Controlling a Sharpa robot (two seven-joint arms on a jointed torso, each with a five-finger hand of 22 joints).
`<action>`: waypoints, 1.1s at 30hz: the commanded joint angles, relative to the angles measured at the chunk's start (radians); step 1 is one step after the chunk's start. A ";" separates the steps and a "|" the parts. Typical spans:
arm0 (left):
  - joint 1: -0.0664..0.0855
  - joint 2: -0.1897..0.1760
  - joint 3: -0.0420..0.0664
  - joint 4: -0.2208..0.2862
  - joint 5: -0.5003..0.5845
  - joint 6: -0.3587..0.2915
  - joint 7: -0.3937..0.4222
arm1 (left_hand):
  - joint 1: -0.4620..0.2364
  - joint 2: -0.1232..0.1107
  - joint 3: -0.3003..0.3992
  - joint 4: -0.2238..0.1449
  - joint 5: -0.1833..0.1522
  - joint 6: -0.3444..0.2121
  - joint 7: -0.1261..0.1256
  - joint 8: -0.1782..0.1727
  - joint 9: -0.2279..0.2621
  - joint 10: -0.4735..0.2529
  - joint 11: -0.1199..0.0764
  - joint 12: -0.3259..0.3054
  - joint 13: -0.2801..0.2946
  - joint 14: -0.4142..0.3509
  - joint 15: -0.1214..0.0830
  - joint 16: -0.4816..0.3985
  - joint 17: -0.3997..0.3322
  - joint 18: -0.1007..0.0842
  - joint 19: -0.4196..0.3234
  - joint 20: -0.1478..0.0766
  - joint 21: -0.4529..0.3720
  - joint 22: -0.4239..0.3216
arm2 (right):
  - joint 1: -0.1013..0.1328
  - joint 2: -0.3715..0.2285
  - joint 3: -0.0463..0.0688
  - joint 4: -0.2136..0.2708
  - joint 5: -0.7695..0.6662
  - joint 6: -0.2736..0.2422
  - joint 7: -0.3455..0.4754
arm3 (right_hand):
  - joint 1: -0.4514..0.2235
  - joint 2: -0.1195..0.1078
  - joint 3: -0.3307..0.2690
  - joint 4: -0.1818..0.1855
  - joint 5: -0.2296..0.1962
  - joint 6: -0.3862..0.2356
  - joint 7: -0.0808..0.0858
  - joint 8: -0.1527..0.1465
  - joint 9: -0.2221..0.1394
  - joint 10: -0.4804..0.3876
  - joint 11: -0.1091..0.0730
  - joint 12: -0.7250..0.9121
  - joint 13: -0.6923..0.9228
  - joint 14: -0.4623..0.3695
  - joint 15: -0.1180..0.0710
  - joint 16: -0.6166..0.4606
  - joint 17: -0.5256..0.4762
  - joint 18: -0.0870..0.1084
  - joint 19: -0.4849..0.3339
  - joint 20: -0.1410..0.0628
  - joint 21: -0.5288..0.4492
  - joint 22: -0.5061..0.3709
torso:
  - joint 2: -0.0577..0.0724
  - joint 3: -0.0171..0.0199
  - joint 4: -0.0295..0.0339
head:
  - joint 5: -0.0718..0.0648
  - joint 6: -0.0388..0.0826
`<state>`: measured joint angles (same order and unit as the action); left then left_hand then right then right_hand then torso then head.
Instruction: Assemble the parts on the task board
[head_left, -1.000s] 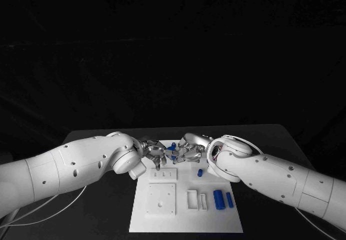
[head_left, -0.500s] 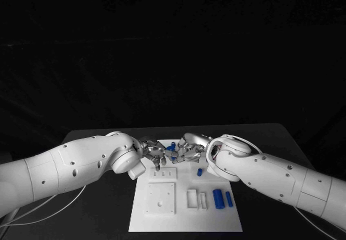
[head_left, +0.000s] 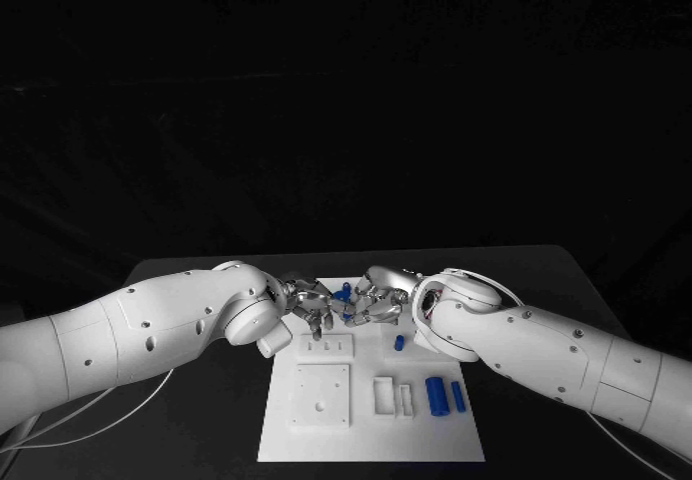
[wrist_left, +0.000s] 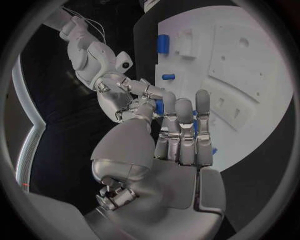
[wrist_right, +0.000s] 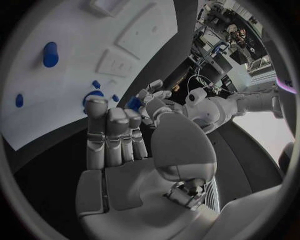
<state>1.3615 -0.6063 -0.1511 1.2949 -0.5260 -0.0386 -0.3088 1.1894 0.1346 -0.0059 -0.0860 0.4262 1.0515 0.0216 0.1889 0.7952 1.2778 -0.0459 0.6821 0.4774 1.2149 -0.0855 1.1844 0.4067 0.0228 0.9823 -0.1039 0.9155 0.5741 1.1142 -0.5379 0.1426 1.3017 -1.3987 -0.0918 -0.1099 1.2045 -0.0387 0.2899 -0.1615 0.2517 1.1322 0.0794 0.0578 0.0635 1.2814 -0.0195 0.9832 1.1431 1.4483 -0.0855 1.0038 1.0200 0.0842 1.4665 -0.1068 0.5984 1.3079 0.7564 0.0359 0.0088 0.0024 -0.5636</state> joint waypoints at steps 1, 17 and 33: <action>-0.001 0.004 0.000 0.000 0.014 0.018 0.021 | -0.003 0.015 0.056 -0.046 0.018 -0.001 -0.007 0.021 0.078 0.003 -0.005 -0.004 0.001 -0.001 -0.008 0.007 0.003 0.001 0.001 -0.007 0.008 0.003 | 0.000 0.001 0.000 0.000 -0.008 0.015 0.003 | -0.001 -0.005 0.000 0.002 0.006 0.003 -0.001 0.005 0.002 0.001 -0.004 0.006 0.001 0.003 -0.002 0.000 0.001 0.002 0.051 -0.001 0.002 0.057 | 0.000 0.0003 -0.0004 | -0.001 0.000; -0.004 0.014 -0.001 -0.013 0.023 0.018 0.022 | -0.058 0.027 0.150 -0.121 0.081 0.007 -0.008 0.036 0.168 0.014 -0.009 -0.002 0.005 0.006 -0.011 0.013 0.017 0.006 -0.003 -0.010 0.024 0.019 | -0.001 -0.002 0.000 -0.005 0.008 -0.006 0.008 | -0.013 -0.019 -0.019 0.009 0.010 -0.068 0.021 0.004 -0.001 -0.017 0.009 -0.025 -0.021 -0.002 0.005 -0.018 -0.013 0.006 0.047 0.004 -0.025 0.047 | 0.000 0.0006 -0.0005 | 0.000 -0.003; -0.004 0.013 -0.002 -0.027 -0.052 -0.068 -0.056 | -0.117 0.000 0.199 -0.176 0.208 0.054 -0.019 0.021 0.199 0.055 -0.021 -0.007 0.012 0.035 -0.024 0.022 0.043 0.008 0.010 -0.024 0.049 0.035 | -0.009 -0.082 0.007 0.014 0.108 -0.073 0.068 | 0.039 -0.055 -0.236 0.107 0.105 -0.344 0.055 -0.003 -0.008 -0.110 0.039 -0.088 -0.124 -0.059 0.031 -0.119 -0.122 0.041 0.029 0.035 -0.304 -0.050 | 0.000 0.0028 0.0007 | 0.013 -0.011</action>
<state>1.3575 -0.5944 -0.1534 1.2679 -0.5411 -0.0762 -0.3387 1.0758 0.1339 0.0458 -0.1097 0.6348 1.0676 0.0342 0.2118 0.9645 1.3277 -0.0672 0.6776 0.4885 1.2420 -0.1090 1.2114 0.4491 0.0228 0.9952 -0.1237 0.9614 0.6082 1.1059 -0.6169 0.1490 1.3113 -1.3430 -0.1380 -0.0849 1.2430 -0.0869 0.0572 -0.0561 0.3527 0.7920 0.1342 0.0587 0.0566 1.1773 0.0197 0.8980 1.0208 1.3946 -0.0536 0.8878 0.8991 0.1086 1.4666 -0.0782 0.2989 1.2598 0.7567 0.0379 0.0091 0.0120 -0.5728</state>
